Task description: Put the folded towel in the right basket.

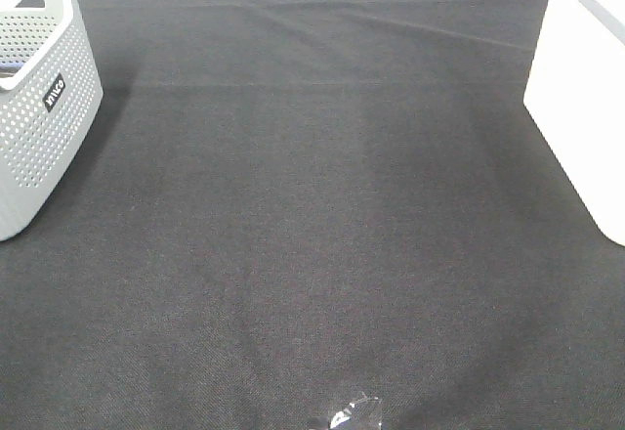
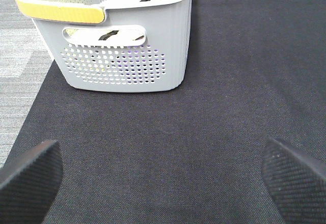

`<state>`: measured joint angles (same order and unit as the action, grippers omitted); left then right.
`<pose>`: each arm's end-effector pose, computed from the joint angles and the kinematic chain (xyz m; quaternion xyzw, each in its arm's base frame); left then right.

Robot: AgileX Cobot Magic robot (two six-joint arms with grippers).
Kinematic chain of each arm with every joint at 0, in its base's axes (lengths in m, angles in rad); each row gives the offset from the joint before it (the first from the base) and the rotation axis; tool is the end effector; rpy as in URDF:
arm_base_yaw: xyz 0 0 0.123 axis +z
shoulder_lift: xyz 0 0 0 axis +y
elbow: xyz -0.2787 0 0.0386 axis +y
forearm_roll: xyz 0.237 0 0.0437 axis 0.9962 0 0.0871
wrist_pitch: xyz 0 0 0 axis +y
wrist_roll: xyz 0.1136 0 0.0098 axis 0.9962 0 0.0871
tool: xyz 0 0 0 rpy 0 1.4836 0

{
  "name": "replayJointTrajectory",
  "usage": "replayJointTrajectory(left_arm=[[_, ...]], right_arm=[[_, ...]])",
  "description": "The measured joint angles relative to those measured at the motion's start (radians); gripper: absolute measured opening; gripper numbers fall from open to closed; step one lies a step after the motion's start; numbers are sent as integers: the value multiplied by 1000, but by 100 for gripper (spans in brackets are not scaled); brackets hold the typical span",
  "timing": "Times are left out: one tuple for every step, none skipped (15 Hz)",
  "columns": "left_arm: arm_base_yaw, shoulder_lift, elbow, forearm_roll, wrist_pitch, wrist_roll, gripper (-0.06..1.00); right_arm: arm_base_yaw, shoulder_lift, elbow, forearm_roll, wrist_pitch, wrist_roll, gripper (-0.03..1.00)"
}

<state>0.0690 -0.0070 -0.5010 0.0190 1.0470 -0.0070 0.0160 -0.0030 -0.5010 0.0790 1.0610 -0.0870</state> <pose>0.0092 0.0025 0.2632 -0.0325 0.8469 0.0259 0.5302 0.0089 0.0080 0.2620 -0.0454 0.8504 0.0209 0.5238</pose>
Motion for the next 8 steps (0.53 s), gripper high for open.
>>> replayJointTrajectory(left_arm=[[0,0,0,0,0,0,99],[0,0,0,0,0,0,99],[0,0,0,0,0,0,99],[0,0,0,0,0,0,99],[0,0,0,0,0,0,99],[0,0,0,0,0,0,99],[0,0,0,0,0,0,99],[0,0,0,0,0,0,99]], right_arm=[[0,0,0,2,0,0,98],[0,0,0,3,0,3,98],[-4,0,0,3,0,5,98],[-15,0,0,3,0,8,98],[-28,0,0,4,0,9,98],[-36,0,0,4,0,9,98],[-36,0,0,5,0,9,98],[-36,0,0,6,0,9,98]])
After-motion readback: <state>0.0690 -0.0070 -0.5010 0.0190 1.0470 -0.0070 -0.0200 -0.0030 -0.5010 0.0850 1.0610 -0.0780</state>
